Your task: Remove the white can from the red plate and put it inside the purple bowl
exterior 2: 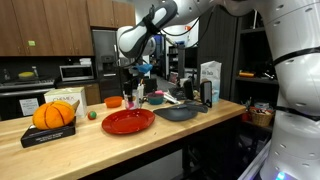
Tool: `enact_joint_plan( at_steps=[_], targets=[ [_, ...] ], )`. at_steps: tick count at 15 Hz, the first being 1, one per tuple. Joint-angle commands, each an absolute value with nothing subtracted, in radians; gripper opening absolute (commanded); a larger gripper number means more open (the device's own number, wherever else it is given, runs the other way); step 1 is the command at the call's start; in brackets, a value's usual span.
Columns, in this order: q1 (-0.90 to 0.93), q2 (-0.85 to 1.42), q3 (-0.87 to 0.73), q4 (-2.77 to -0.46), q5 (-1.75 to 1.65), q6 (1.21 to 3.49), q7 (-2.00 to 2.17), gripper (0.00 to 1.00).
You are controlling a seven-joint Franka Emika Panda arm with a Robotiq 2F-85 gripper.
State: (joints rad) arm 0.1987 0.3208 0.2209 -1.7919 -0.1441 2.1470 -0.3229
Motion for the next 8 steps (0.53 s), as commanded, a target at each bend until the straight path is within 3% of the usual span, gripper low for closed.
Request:
enact_joint_plan(
  at_steps=[1,8],
  targets=[
    [0.201,0.291,0.206,-1.781,-0.171,2.115,-0.316,0.62],
    [0.195,0.279,0.186,-1.762,-0.183,2.106,-0.307,0.62]
  ],
)
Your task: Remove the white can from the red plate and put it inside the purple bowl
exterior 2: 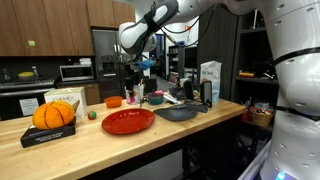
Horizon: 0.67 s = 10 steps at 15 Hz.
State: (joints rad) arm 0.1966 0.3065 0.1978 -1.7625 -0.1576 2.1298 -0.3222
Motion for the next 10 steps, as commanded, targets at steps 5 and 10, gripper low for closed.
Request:
enact_joint_plan(
  at_steps=[5,10],
  targets=[
    [0.187,0.256,0.164,-1.77,-0.188,2.117,-0.289,0.62],
    [0.177,0.218,0.141,-1.786,-0.214,2.128,-0.247,0.62]
  ],
)
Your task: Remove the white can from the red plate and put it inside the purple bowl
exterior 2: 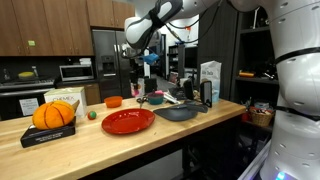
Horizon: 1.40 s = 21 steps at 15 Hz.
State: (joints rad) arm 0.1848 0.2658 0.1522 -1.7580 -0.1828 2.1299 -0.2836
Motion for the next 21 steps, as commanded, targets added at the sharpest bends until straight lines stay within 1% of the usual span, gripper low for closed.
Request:
enact_joint_plan(
  at_steps=[1,12,16,21],
  targets=[
    [0.175,0.21,0.136,-1.79,-0.224,2.13,-0.238,0.62],
    [0.14,0.089,0.098,-1.915,-0.246,2.184,-0.09,0.62],
    [0.112,0.054,0.089,-1.951,-0.207,2.203,-0.088,0.62],
    [0.08,0.065,0.084,-1.939,-0.098,2.192,-0.129,0.62]
  ],
)
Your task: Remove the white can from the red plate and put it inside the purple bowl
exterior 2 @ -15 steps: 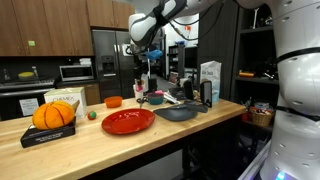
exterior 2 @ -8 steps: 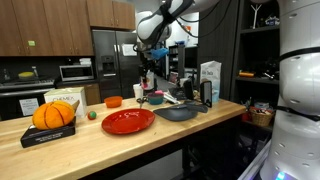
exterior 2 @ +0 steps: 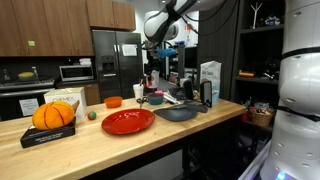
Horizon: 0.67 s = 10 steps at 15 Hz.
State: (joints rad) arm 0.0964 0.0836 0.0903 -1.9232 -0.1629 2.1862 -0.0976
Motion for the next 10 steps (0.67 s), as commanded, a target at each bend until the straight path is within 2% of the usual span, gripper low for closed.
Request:
enact_joint_plan(
  at_steps=[1,10],
  targets=[
    [0.075,0.07,0.083,-1.937,-0.07,2.19,-0.138,0.62],
    [0.055,0.09,0.068,-1.925,0.005,2.165,-0.131,0.62]
  ],
)
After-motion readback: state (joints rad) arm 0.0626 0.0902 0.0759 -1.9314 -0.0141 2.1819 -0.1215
